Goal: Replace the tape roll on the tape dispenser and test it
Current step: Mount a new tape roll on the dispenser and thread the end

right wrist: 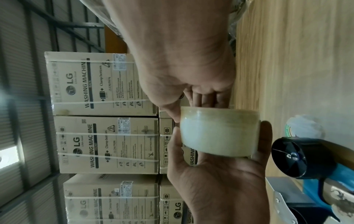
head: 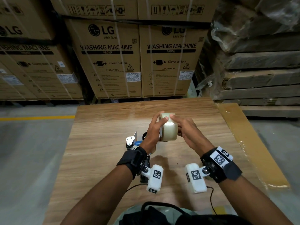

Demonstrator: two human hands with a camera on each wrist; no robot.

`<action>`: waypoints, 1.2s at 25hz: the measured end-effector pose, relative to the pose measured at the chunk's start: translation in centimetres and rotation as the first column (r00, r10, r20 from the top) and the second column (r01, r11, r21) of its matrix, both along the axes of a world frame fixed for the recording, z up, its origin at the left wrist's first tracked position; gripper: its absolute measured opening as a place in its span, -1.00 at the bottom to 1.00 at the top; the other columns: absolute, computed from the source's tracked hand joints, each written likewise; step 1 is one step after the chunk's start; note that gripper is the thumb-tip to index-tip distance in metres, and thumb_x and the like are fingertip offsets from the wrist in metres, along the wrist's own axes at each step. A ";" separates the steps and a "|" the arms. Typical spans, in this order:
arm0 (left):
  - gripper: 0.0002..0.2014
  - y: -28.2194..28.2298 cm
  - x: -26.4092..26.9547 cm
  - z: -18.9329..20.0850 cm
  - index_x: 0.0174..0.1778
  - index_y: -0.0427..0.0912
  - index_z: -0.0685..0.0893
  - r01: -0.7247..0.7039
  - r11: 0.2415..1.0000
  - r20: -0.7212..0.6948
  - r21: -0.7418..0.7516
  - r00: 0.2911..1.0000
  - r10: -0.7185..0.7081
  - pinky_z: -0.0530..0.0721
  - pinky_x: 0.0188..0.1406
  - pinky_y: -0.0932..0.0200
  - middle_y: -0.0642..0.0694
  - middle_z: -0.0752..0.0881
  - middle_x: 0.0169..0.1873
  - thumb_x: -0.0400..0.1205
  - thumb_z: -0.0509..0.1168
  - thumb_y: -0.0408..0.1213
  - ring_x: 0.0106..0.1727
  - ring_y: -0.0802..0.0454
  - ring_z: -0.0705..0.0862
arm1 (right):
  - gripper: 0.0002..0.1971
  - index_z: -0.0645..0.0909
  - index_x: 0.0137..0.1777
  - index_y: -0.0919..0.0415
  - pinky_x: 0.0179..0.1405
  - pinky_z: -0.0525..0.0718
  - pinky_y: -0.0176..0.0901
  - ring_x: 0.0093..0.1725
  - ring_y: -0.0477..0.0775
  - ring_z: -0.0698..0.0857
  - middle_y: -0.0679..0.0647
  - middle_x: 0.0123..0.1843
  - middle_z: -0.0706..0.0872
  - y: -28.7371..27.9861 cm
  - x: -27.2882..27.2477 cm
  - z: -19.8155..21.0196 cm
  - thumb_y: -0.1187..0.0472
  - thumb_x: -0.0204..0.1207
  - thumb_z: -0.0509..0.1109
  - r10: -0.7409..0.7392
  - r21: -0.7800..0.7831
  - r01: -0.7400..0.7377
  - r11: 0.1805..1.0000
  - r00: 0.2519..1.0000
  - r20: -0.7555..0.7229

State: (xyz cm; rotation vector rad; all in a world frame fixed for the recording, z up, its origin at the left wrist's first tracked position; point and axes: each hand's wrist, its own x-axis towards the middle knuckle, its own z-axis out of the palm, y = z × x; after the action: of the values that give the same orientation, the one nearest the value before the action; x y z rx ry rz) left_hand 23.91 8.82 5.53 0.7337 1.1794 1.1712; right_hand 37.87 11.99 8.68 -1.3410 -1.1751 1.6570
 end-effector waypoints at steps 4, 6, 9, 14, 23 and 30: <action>-0.54 0.2 -0.2 0.8 0.29 0.00 0.67 -0.051 0.993 0.025 -0.109 0.998 0.054 0.77 -0.36 -0.01 -0.18 0.77 0.05 0.64 0.25 0.22 -0.13 -0.13 0.79 | -0.72 0.77 0.27 0.26 0.07 0.78 -0.03 0.05 0.15 0.84 0.25 0.11 0.88 -0.3 0.4 0.6 0.38 0.69 0.28 0.194 0.014 -0.194 0.981 0.974 -0.118; -0.41 0.3 -0.3 1.1 0.28 -0.04 0.72 -0.055 0.975 0.020 -0.214 0.998 0.061 0.78 -0.36 0.01 -0.21 0.80 0.00 0.57 0.25 0.35 -0.17 -0.13 0.80 | -0.69 0.76 0.28 0.28 0.04 0.78 -0.11 0.03 0.11 0.86 0.23 0.09 0.89 -0.5 0.4 0.6 0.46 0.64 0.29 0.226 0.056 -0.221 0.974 0.968 -0.105; -0.37 0.2 -0.2 1.2 0.30 -0.04 0.72 -0.062 0.980 0.041 -0.187 0.997 0.071 0.77 -0.37 0.08 -0.25 0.80 0.12 0.53 0.30 0.38 -0.05 -0.11 0.80 | -0.78 0.79 0.19 0.31 -0.04 0.81 -0.11 -0.02 0.16 0.88 0.26 0.03 0.90 -0.8 0.3 0.3 0.37 0.67 0.35 0.172 0.092 -0.164 0.982 0.981 -0.087; -0.50 -0.5 -0.4 0.6 0.46 0.41 0.51 0.074 0.995 0.097 0.061 0.992 -0.079 0.82 -0.05 -0.29 -0.12 0.54 0.46 0.56 0.33 0.01 0.37 -0.25 0.64 | -0.70 0.84 0.00 0.37 -0.17 0.73 0.03 -0.17 0.24 0.81 0.42 -0.11 0.87 -0.6 0.0 0.3 0.12 0.68 0.42 -0.119 0.080 0.123 0.989 0.992 -0.049; -0.64 -1.1 0.4 0.7 0.29 0.17 0.54 0.038 0.998 0.068 -0.045 0.997 -0.035 0.80 -0.24 -0.32 -0.20 0.62 0.22 0.56 0.22 0.05 0.05 -0.21 0.72 | -0.76 0.74 0.25 0.41 -0.05 0.82 -0.11 -0.07 0.11 0.86 0.25 0.02 0.89 -1.5 1.6 0.1 0.38 0.73 0.27 0.160 0.033 -0.156 0.987 0.973 -0.166; -0.64 -1.3 1.2 0.9 0.31 0.13 0.51 0.100 0.992 0.075 -0.078 0.993 -0.095 0.77 0.00 -0.50 -0.18 0.64 0.22 0.66 0.29 0.16 0.12 -0.21 0.76 | -0.53 0.76 -0.15 0.43 -0.20 0.67 0.01 -0.23 0.29 0.77 0.35 -0.25 0.80 -1.8 0.7 -0.5 -0.05 0.64 0.42 -0.172 0.140 0.168 0.976 0.985 0.019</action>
State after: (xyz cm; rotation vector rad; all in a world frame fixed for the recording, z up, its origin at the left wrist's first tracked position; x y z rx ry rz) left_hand 25.11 7.52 6.40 0.6755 1.1135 1.0539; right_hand 38.60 10.17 8.20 -1.3447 -1.1380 1.4128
